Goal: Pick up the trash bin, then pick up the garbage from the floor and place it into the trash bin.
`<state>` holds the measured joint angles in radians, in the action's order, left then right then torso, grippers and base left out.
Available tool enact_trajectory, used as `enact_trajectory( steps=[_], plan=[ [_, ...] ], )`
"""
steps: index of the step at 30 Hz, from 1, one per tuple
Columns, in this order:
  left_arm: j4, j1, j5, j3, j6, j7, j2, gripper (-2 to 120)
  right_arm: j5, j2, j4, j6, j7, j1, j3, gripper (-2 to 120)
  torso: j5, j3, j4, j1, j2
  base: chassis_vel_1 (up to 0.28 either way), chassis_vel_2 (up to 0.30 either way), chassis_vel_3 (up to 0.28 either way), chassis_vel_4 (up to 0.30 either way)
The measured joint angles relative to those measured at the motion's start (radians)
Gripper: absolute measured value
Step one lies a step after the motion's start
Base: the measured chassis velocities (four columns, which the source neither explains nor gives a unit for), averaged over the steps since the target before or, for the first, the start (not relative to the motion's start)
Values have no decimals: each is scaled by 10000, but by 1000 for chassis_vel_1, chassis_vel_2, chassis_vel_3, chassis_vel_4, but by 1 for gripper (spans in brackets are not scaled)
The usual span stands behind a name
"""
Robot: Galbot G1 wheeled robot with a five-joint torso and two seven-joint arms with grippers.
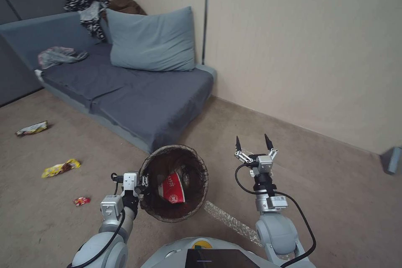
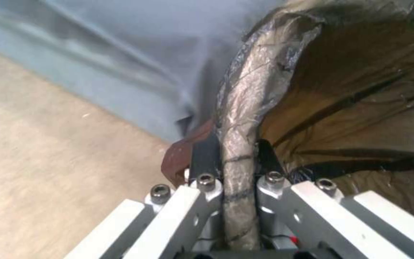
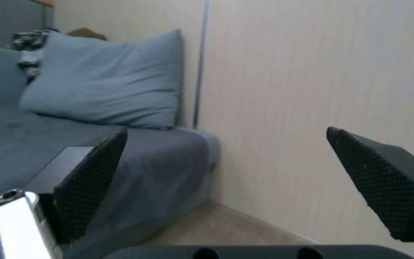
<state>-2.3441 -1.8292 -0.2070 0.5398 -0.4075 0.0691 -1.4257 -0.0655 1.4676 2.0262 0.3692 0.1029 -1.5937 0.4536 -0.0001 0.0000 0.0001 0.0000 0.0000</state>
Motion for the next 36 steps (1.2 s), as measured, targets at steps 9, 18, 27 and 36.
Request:
enact_trajectory(
  steps=[9,18,27,36],
  plan=[
    [-48,-40,47,28,-63,0,-7,2,3,-64,-14,-41,-11,12,-17,98,0,0,1,0,0,124,123,128,135],
    [-71,-61,112,-6,-100,-79,-18,2,135,-105,179,-12,-109,-68,-78,100,0,0,-1,0,0,129,116,109,128],
    [-93,-66,129,6,-122,-69,-8,2,-110,-77,254,78,-179,-45,-103,100,1,0,-1,0,0,131,120,126,118],
    [-93,-67,161,18,-145,-58,-49,2,-16,-57,222,218,-398,-29,-77,100,0,0,0,0,0,127,130,118,127]
  ],
)
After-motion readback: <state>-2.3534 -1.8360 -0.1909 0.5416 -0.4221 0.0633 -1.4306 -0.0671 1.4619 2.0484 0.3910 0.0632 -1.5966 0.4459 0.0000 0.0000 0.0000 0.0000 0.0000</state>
